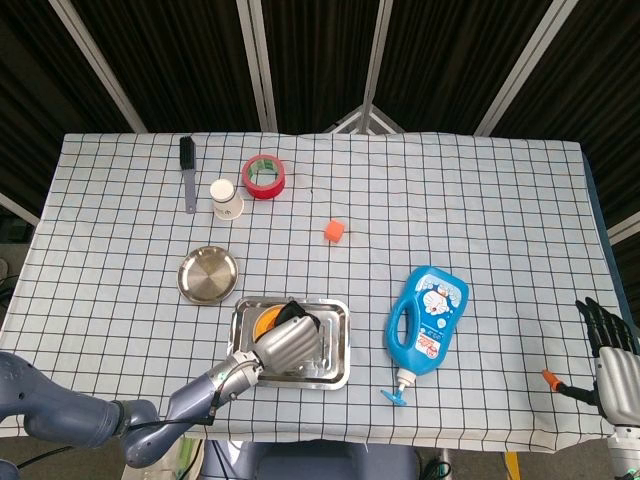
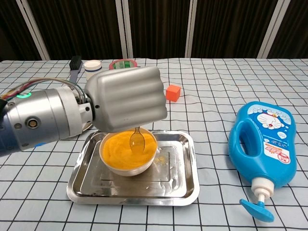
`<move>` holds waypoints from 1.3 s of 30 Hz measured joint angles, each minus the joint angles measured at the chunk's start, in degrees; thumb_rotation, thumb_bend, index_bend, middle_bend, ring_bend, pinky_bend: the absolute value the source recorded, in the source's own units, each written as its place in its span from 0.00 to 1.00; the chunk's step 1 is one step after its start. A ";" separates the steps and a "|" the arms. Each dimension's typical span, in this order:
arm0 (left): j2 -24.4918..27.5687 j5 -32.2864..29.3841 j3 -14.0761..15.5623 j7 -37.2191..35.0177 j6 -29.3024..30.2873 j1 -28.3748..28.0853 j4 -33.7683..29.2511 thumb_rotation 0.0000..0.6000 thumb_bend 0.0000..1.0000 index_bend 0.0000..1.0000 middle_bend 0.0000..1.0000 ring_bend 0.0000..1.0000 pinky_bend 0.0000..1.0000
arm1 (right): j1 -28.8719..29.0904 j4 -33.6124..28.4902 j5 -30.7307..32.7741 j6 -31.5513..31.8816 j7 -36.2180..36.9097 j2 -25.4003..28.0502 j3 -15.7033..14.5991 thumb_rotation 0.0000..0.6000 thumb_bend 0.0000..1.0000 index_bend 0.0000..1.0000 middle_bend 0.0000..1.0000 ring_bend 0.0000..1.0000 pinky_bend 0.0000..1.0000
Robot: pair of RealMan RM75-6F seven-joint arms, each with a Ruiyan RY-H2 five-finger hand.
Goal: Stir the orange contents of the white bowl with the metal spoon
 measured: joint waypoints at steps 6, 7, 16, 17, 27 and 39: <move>1.46 0.39 0.10 0.39 -0.55 0.52 0.94 1.00 0.67 0.84 1.00 1.00 1.00 | 0.01 -0.11 0.09 -0.12 0.00 0.01 -0.02 1.00 0.20 0.00 0.00 0.00 0.00; 1.56 0.31 0.02 0.36 -0.62 0.60 1.28 1.00 0.67 0.84 1.00 1.00 1.00 | 0.02 -0.13 0.11 -0.15 0.03 0.02 -0.01 1.00 0.20 0.00 0.00 0.00 0.00; 0.55 -0.82 -0.95 0.70 -1.28 1.45 6.82 1.00 0.67 0.84 1.00 1.00 1.00 | 0.11 -0.07 0.27 -0.37 0.35 0.12 0.05 1.00 0.20 0.00 0.00 0.00 0.00; 0.05 -1.18 -1.11 0.76 -1.30 1.68 7.51 1.00 0.67 0.84 1.00 1.00 1.00 | 0.10 -0.06 0.25 -0.36 0.33 0.11 0.04 1.00 0.20 0.00 0.00 0.00 0.00; -2.98 -1.84 -1.55 1.02 -2.07 2.72 9.41 1.00 0.67 0.84 1.00 1.00 1.00 | 0.14 -0.06 0.31 -0.49 0.18 0.07 0.01 1.00 0.20 0.00 0.00 0.00 0.00; -3.49 0.38 -2.25 -1.55 -2.16 3.39 6.58 1.00 0.67 0.84 1.00 1.00 1.00 | 0.13 -0.08 0.20 -0.42 0.04 0.03 -0.04 1.00 0.20 0.00 0.00 0.00 0.00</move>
